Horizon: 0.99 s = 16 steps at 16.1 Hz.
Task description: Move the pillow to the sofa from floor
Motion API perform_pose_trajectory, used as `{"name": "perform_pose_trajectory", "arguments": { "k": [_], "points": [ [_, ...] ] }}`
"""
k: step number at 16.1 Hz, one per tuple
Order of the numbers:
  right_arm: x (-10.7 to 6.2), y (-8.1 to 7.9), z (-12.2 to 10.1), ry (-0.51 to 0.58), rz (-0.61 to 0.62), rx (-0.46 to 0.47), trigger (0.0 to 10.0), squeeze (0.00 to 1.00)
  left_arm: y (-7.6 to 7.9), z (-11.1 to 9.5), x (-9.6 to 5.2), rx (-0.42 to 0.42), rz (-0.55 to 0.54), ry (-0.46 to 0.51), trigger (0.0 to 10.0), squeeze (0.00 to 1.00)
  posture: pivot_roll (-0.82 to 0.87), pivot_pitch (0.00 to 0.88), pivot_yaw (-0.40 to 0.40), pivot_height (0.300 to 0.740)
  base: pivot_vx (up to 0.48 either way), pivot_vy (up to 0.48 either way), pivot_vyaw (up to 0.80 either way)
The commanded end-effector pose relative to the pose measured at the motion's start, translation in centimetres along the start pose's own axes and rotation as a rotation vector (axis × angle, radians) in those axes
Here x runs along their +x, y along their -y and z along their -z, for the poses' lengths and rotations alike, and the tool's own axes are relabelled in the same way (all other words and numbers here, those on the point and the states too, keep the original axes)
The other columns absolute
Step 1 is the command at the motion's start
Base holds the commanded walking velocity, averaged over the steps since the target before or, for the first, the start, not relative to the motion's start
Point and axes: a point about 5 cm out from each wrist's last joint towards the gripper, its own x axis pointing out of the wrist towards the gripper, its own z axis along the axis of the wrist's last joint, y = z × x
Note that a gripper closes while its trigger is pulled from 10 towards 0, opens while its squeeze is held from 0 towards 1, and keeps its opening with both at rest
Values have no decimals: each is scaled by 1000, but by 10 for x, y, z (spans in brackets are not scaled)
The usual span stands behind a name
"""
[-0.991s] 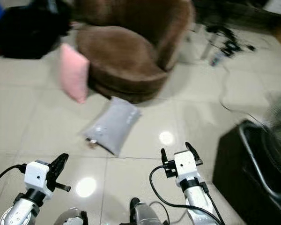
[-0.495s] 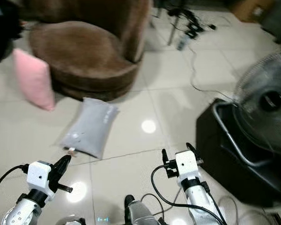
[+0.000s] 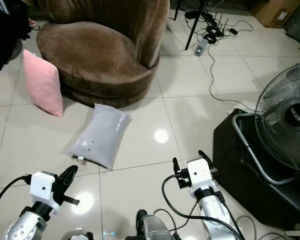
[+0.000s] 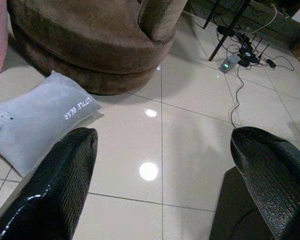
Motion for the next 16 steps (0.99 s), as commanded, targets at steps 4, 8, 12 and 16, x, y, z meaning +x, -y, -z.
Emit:
{"name": "perform_pose_trajectory", "arguments": {
  "k": [4,8,12,16],
  "points": [
    [-5,5,3,-24,9,5,10000,0,6,6,-5,-60,25,-29,10000,0,182,233,-125,740,0,471,0],
    [-7,4,3,-32,3,3,10000,0,7,8,-8,-90,46,-44,10000,0,173,239,-127,740,0,477,0],
    [-10,3,4,-42,-9,-1,10000,0,9,10,-10,-125,53,-63,10000,0,176,240,-125,740,0,240,0],
    [-11,3,5,-51,-22,-5,10000,0,10,10,-11,-136,59,-60,10000,0,182,235,-123,740,0,120,0]
  ]
}}
